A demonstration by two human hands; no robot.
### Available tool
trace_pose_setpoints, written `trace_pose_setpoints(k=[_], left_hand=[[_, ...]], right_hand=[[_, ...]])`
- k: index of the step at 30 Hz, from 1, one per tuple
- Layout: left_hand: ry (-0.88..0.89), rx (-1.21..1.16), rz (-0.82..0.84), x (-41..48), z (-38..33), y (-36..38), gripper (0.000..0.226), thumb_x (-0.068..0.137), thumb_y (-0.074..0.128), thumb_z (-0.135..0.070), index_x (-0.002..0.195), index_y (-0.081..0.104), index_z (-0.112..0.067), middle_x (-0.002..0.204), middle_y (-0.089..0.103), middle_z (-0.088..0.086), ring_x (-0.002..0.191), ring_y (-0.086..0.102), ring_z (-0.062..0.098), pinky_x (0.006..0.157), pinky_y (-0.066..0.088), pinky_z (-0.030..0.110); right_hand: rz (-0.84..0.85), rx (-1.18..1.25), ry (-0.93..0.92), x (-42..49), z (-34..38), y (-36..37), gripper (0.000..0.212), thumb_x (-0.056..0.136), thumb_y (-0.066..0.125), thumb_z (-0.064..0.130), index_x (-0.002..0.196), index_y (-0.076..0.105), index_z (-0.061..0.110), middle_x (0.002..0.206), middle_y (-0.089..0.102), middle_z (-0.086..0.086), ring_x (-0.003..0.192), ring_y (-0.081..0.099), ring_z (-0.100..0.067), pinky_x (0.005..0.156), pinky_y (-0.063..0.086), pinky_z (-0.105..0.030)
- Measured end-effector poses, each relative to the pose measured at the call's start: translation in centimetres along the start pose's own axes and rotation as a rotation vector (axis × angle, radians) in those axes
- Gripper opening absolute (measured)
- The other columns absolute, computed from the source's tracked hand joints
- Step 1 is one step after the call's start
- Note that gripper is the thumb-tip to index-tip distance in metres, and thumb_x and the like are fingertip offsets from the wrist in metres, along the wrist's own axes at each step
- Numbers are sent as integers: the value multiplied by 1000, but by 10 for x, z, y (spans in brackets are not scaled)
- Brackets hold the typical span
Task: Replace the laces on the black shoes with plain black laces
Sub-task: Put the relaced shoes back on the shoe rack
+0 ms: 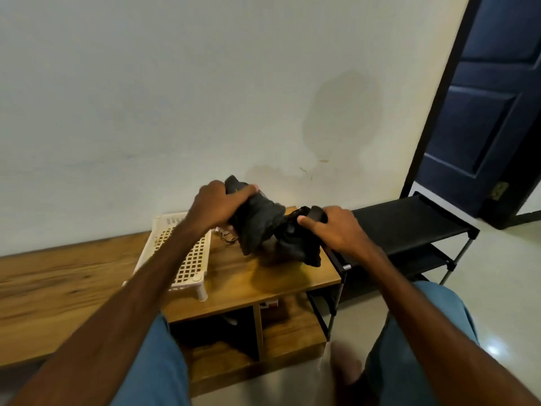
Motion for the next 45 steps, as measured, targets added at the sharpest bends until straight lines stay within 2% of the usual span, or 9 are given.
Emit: trace_pose_setpoints(k=[3,9,16,21,24,30,36,39,45], left_hand=[[-21,7,0,10,-23,-34,58,73,70,-70,89,62,-15,76,70,9,45,69,20,37,49,21],[15,62,23,-5,-46,-53,70,69,65,-77,87,67,-10,65,69,8,44,68,16,36,43,17],[115,64,112,-54,-70,-38,89,56,61,-95,82,67,-10,51,68,-6,46,69,17,42,46,16],[168,-15,366,-75,-84,-9,83,43,77,-82,94,72,-18,71,77,-1,65,76,18,74,59,34],[211,-143,447,-86,-92,11,79,44,88,-69,102,74,-17,89,79,3,76,78,21,78,62,39],[479,-26,304,-98,-108,69,58,64,86,-64,106,70,-28,95,72,-14,83,67,0,74,58,28],[568,24,281,-110,-125,156,55,65,79,-72,102,63,-35,88,64,-20,82,60,-8,61,50,12],[602,48,344,-124,-126,212,50,70,80,-67,101,58,-34,83,61,-20,77,58,-10,58,43,8],[685,26,492,-147,-118,317,56,76,80,-59,110,62,-19,113,70,-3,104,66,12,88,53,29]], right_hand=[[-16,60,39,0,20,-31,46,89,66,62,90,58,17,86,68,-7,61,73,-22,50,60,-30],[12,138,74,-21,25,-56,51,84,71,63,94,61,13,90,68,-9,52,72,-24,46,59,-32],[53,175,42,-61,18,-70,46,89,70,54,107,65,12,97,72,-8,72,76,-21,58,62,-29],[-42,188,13,-87,9,-93,41,87,76,46,110,70,12,100,73,-6,88,72,-19,68,60,-27],[-102,206,50,-92,-6,-106,40,81,83,42,105,72,11,97,75,-6,90,72,-21,79,62,-35],[-195,233,100,-95,-65,-126,34,70,91,38,91,74,18,86,76,1,84,74,-14,79,62,-35],[-307,230,204,-102,-147,-142,31,65,95,33,84,72,23,78,74,7,76,72,-8,63,57,-21],[-417,190,287,-114,-184,-133,32,66,96,29,80,70,19,77,72,4,74,69,-9,63,57,-24],[-668,188,413,-150,-262,-113,28,68,92,13,76,65,7,78,67,-3,75,65,-20,59,44,-21]])
Point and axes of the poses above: each hand's wrist, its own x-axis towards the middle knuckle, its own y-axis out of the palm, z = x × y, the point moved 8 cm from there along x, towards the middle knuckle
